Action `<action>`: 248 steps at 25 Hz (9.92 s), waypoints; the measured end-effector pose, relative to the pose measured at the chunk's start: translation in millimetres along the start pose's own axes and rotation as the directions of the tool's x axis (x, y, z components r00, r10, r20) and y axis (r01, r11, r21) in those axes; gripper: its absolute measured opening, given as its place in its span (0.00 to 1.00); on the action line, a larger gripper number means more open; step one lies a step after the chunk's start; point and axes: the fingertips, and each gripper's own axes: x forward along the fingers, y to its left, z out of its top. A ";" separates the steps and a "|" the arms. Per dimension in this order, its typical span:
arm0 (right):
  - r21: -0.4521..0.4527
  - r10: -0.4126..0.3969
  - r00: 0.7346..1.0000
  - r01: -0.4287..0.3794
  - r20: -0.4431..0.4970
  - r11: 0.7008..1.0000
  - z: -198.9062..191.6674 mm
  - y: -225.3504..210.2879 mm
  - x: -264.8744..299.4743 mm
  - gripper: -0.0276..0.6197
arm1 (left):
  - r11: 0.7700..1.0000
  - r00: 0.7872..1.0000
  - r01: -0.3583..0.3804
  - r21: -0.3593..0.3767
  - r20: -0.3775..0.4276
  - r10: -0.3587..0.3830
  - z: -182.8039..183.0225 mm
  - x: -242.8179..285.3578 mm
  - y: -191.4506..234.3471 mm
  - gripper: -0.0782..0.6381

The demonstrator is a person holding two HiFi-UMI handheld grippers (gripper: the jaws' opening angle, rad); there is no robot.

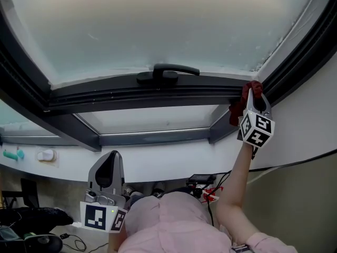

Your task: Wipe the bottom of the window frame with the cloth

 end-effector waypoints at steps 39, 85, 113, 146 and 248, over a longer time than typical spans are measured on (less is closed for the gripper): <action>0.005 -0.116 0.993 0.116 0.025 0.993 -8.4 -33.8 2.9 0.14 | 1.000 1.000 -0.002 -0.010 0.015 0.002 1.2 -1.6 4.6 0.10; -0.078 0.489 0.870 -0.484 0.063 0.871 48.9 321.1 -78.0 0.14 | 0.999 1.000 0.009 -0.033 -0.026 -0.010 -2.8 -27.1 56.7 0.10; -0.079 0.428 0.904 -0.425 0.023 0.902 29.3 275.5 -68.6 0.14 | 1.000 1.000 0.005 -0.025 -0.020 -0.006 -1.3 -25.5 46.0 0.10; -0.071 0.381 0.924 -0.379 0.021 0.923 11.8 207.4 -57.0 0.14 | 1.000 1.000 -0.007 -0.004 -0.012 0.007 -2.5 -14.7 9.8 0.10; 0.042 -0.208 0.968 0.216 -0.144 0.975 -51.5 -45.4 -13.6 0.14 | 0.999 1.000 0.014 -0.034 0.010 -0.014 -2.9 43.7 6.9 0.10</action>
